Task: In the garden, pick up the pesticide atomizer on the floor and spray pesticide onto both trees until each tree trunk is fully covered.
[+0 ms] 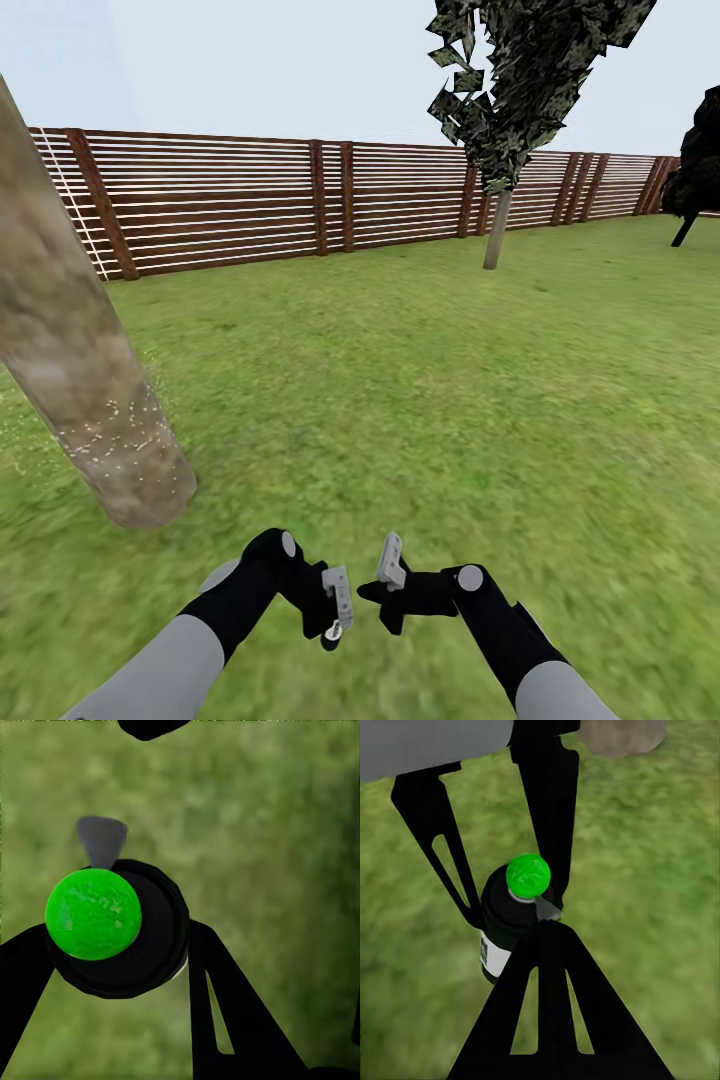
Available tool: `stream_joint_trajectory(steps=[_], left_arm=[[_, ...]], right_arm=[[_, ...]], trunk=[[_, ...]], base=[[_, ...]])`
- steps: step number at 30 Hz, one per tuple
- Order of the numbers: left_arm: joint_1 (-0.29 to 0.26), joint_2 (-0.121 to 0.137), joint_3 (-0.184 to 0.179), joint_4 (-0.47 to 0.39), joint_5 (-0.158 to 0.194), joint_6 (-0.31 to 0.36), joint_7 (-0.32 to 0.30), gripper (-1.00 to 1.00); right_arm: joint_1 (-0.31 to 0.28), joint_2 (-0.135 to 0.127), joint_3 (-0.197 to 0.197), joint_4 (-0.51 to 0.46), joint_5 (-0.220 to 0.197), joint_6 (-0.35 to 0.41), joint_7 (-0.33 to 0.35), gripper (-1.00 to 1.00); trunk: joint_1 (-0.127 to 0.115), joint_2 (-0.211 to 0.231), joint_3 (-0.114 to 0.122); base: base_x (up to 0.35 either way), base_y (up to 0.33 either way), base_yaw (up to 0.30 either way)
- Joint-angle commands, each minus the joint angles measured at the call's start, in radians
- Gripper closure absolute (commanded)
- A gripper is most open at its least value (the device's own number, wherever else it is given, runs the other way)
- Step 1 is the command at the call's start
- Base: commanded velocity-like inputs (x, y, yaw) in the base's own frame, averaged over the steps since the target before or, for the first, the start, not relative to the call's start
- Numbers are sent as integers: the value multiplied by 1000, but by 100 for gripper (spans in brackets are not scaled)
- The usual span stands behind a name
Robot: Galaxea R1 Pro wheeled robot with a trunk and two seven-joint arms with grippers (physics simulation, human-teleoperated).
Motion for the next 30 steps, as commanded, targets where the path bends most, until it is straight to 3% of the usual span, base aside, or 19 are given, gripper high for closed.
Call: stream_joint_trajectory(steps=[1, 13, 30], left_arm=[[0, -1, -1, -2, -2, 11, -4, 100], [3, -3, 3, 0, 10, -6, -19, 100], [1, -27, 4, -4, 13, -3, -16, 100]], right_arm=[[0, 1, -1, -1, 11, -9, 1, 100], [0, 1, -1, 1, 11, -9, 0, 100], [0, 1, -1, 1, 11, -9, 0, 100]], trunk=[[0, 0, -1], [0, 0, -1], [0, 0, -1]], base=[[0, 0, 0], [0, 0, 0], [0, 0, 0]])
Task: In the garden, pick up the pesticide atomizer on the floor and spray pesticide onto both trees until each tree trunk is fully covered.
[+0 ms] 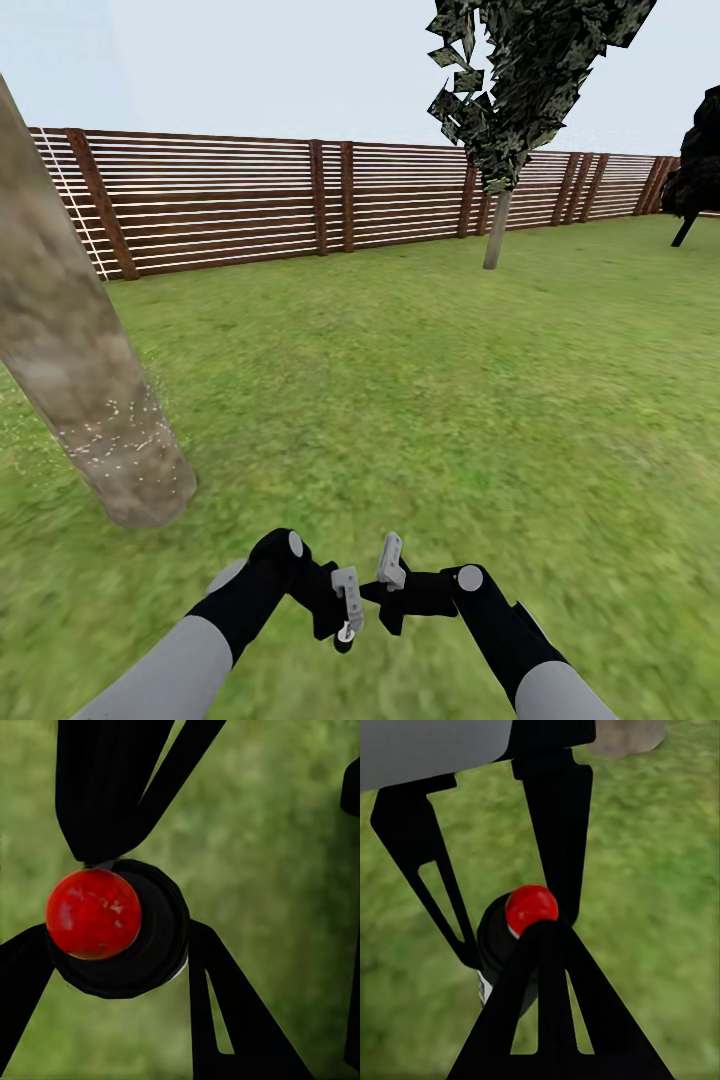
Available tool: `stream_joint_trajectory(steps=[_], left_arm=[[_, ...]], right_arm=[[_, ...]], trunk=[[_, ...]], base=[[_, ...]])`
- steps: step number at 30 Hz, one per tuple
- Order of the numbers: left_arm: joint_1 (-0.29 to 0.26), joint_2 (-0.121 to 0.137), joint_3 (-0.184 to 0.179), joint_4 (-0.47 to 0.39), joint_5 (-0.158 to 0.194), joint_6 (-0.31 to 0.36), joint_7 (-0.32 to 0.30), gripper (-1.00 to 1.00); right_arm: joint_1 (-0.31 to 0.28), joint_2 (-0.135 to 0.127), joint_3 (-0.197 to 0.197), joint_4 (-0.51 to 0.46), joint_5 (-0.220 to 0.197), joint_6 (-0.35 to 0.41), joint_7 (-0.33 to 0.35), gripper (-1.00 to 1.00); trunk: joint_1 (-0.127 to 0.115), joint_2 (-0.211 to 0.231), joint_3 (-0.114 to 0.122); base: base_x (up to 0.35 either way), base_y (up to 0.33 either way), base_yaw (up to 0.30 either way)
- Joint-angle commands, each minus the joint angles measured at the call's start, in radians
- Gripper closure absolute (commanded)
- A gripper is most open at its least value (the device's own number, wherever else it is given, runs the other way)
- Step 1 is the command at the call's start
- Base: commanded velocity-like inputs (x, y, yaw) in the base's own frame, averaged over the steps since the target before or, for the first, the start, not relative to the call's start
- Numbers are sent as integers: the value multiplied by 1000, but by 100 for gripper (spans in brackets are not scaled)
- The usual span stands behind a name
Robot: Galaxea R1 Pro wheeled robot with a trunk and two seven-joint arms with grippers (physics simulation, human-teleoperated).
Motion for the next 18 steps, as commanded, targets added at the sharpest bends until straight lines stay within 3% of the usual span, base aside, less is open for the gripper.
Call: stream_joint_trajectory(steps=[1, 5, 7, 9, 11, 15, 16, 18], left_arm=[[0, 0, -1, -1, -1, 11, -5, 100], [2, 9, 5, 5, -2, 8, -2, 100], [4, 30, 7, 42, -10, 5, 0, 100], [7, 88, 7, 76, -10, -6, 2, 100], [8, 131, 11, 94, -6, -73, 3, 100], [10, 248, 57, 144, -4, -124, 3, 100], [11, 291, 78, 146, -3, -126, 3, 100], [13, 336, 92, 147, -4, -127, 4, 100]], right_arm=[[0, 0, -1, -1, 10, -9, 1, 100], [0, 0, -1, -2, 10, -9, 1, 100], [0, 0, -1, -2, 10, -9, 1, 100], [0, 0, -1, -2, 10, -9, 1, 100], [0, -1, -1, -2, 10, -9, 1, 100], [0, -1, -1, -1, 12, -9, 1, 100], [0, -2, -2, -1, 13, -9, 1, -100], [0, -5, -3, 0, 13, -10, 1, -100]], trunk=[[0, 0, -1], [0, 0, -1], [0, 0, -1], [0, 0, -1], [0, 0, -1], [0, 0, -1], [0, 0, -1], [0, 0, -1]], base=[[0, 0, 0], [0, 0, 0], [0, 0, 0], [0, 0, 0], [0, 0, 0], [0, 0, 0], [0, 0, 0], [0, 0, 0]])
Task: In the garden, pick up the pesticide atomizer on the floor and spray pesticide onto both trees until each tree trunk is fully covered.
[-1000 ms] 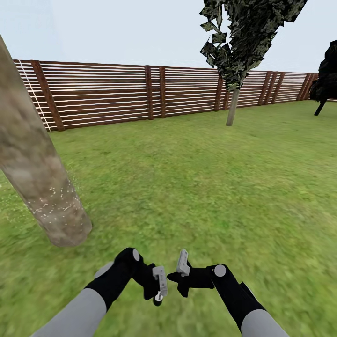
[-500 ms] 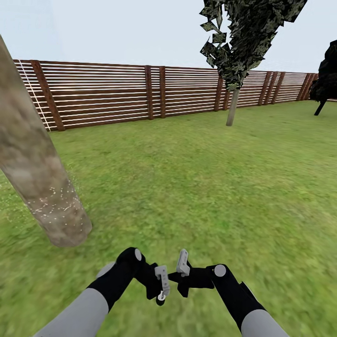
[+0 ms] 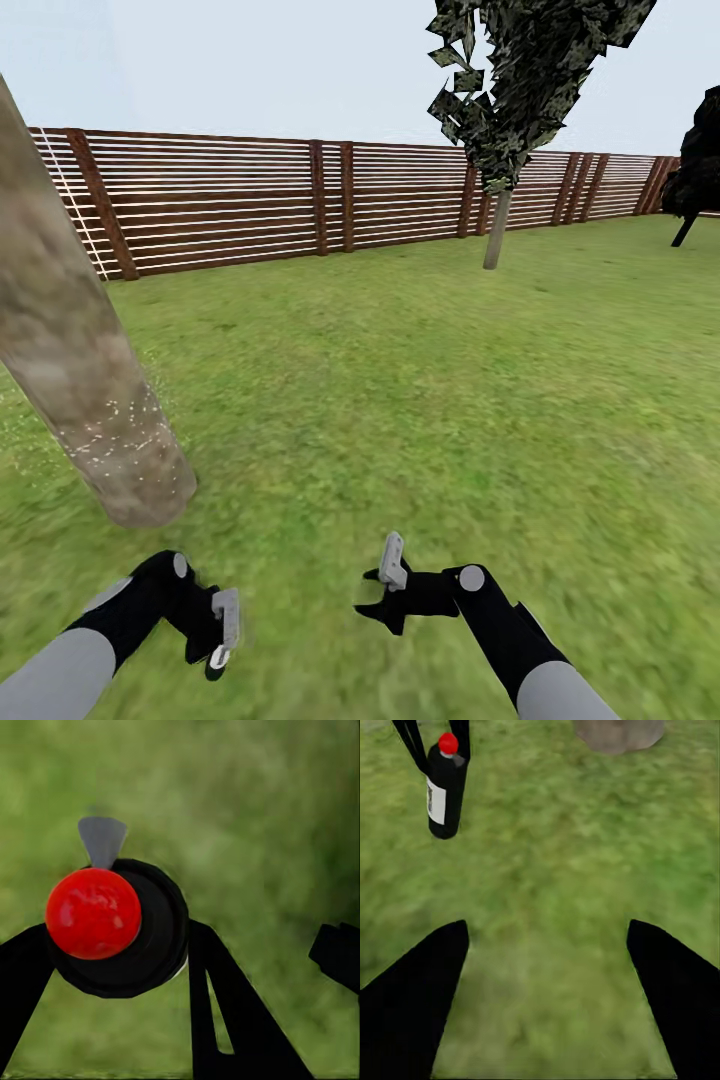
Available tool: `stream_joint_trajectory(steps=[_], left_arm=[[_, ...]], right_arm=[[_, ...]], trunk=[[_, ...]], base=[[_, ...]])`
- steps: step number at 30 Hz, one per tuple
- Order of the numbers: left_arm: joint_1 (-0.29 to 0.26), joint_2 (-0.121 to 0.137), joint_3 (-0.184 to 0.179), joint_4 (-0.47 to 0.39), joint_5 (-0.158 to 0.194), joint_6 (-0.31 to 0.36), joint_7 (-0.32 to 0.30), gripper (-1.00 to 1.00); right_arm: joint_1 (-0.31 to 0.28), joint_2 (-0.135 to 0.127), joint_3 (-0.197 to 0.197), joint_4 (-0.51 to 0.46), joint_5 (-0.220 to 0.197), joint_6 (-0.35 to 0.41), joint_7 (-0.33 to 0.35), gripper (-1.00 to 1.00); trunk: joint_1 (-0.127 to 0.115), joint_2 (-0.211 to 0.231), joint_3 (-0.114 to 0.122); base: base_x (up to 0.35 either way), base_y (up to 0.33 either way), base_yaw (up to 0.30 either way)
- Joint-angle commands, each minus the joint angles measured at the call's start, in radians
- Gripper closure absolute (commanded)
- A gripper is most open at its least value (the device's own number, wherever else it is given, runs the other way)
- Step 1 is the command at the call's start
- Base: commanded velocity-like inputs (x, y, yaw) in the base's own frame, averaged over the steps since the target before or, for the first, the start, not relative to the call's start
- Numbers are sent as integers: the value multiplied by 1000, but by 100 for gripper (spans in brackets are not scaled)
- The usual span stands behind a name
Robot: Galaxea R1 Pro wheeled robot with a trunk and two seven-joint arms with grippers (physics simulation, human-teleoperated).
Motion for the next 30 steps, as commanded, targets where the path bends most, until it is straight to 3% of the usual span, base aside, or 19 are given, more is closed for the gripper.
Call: stream_joint_trajectory(steps=[1, 3, 4, 5, 6, 8, 10, 12, 13, 15, 17, 19, 22, 30], left_arm=[[-1, 11, 1, -2, 4, 11, 2, 100], [0, 16, 122, 2, 15, 13, 99, 100], [0, 14, 249, 28, 39, 12, 194, 100], [0, 13, 378, 69, 76, 8, 281, 100], [1, 13, 469, 102, 108, -9, 337, 100], [16, 12, 631, 179, 163, -135, 477, 100], [76, 10, 750, 269, 197, -287, 682, 100], [133, 8, 832, 349, 245, -402, 845, 100], [156, 7, 852, 377, 275, -431, 896, 100], [212, 8, 869, 403, 343, -458, 947, 100], [265, 9, 874, 410, 402, -517, 960, 100], [300, 9, 875, 414, 435, -566, 964, 100], [311, 5, 874, 468, 445, -583, 965, 100], [312, 3, 874, 480, 446, -588, 965, 100]], right_arm=[[0, -2, -3, 0, 11, -9, 0, -100], [2, -18, -6, 19, 12, -12, -20, -100], [3, -41, -7, 72, 10, -15, -89, -100], [5, -58, -8, 144, 7, -26, -209, -100], [5, -67, -11, 205, 5, -42, -324, -100], [6, -75, -29, 375, 1, -116, -638, -100], [6, -70, -53, 544, -1, -229, -952, -100], [7, -68, -68, 635, -3, -297, -1159, -100], [7, -68, -100, 653, -14, -319, -1223, -100], [20, -75, -200, 668, -86, -367, -1284, -100], [54, -90, -235, 672, -149, -454, -1300, -100], [99, -111, -245, 671, -174, -527, -1304, -100], [116, -112, -247, 676, -180, -548, -1304, -100], [118, -101, -246, 679, -177, -549, -1302, -100]], trunk=[[0, 0, -1], [0, 0, -1], [0, 0, -1], [0, 0, -1], [0, 0, -1], [0, 0, -1], [0, 0, -1], [0, 0, -1], [0, 0, -1], [0, 0, -1], [0, 0, -1], [0, 0, -1], [0, 0, -1], [0, 0, -1]], base=[[0, 0, 0], [0, 0, 0], [0, 0, 0], [0, 0, 0], [0, 0, 0], [0, 0, 0], [0, 0, 0], [0, 0, 0], [0, 0, 0], [0, 0, 0], [0, 0, 0], [0, 0, 0], [0, 0, 0], [0, 0, 0]])
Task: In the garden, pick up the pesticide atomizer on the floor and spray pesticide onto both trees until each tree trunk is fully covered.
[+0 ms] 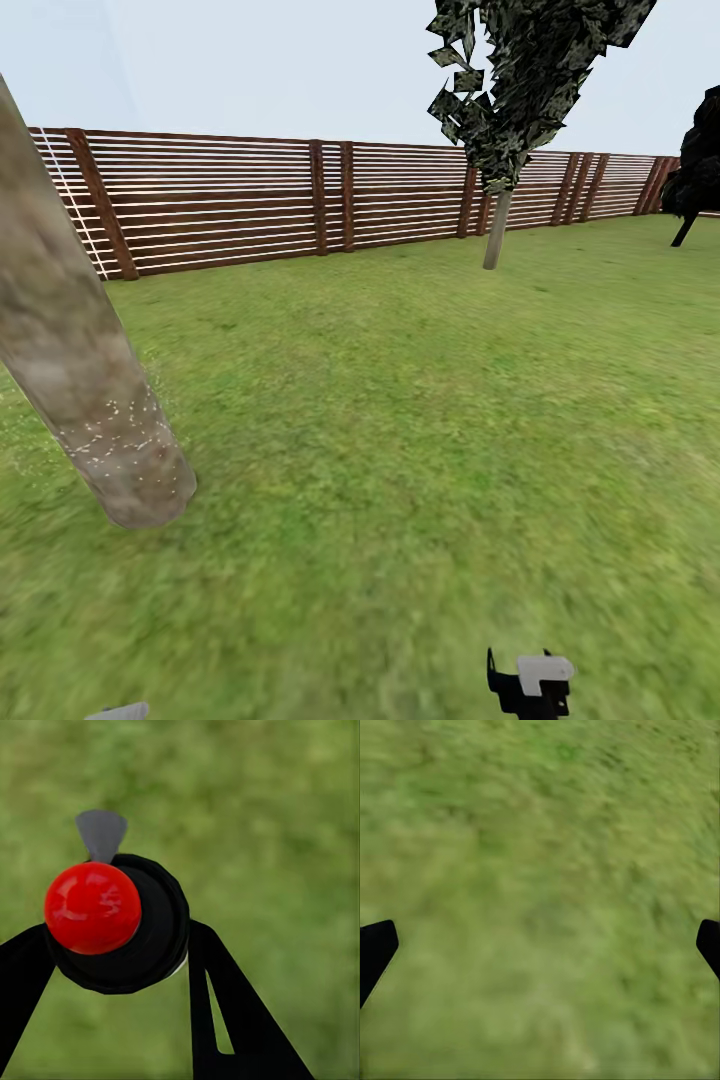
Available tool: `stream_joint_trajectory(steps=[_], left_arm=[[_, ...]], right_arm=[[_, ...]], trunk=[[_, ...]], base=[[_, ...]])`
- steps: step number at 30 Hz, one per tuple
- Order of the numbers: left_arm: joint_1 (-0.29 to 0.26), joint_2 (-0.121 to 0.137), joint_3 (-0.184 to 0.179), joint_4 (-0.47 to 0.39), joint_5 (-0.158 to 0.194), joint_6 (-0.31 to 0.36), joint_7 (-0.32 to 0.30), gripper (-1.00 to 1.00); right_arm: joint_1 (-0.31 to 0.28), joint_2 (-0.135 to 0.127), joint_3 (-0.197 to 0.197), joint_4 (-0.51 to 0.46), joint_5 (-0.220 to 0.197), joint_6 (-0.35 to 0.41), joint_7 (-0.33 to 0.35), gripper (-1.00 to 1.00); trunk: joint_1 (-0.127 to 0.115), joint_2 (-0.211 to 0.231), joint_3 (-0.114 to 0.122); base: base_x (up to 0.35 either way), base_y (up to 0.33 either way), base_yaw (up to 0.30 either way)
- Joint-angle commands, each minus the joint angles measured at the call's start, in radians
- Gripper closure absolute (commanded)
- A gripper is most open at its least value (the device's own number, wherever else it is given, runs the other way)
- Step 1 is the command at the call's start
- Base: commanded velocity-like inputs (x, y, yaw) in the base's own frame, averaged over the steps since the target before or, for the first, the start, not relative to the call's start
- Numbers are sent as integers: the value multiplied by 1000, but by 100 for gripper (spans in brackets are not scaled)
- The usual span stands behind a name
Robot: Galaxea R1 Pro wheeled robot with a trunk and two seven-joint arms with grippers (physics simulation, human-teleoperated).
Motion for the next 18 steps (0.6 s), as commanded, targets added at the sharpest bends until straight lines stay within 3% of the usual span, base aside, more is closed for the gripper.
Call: stream_joint_trajectory(steps=[1, 8, 18], left_arm=[[-1, 0, 9, 1, -5, -3, -6, 100], [-1, -7, 9, 1, -5, -4, -6, 100], [-1, -12, 9, -1, -6, -5, -6, 100]], right_arm=[[0, 1, -8, 2, 11, -2, -4, -100], [65, 8, -8, 3, 12, 0, -3, -100], [69, 8, -8, 3, 11, 0, -3, -100]], trunk=[[0, 0, -1], [0, 0, -1], [0, 0, -1]], base=[[0, 0, 0], [0, 0, 0], [0, 0, 0]])
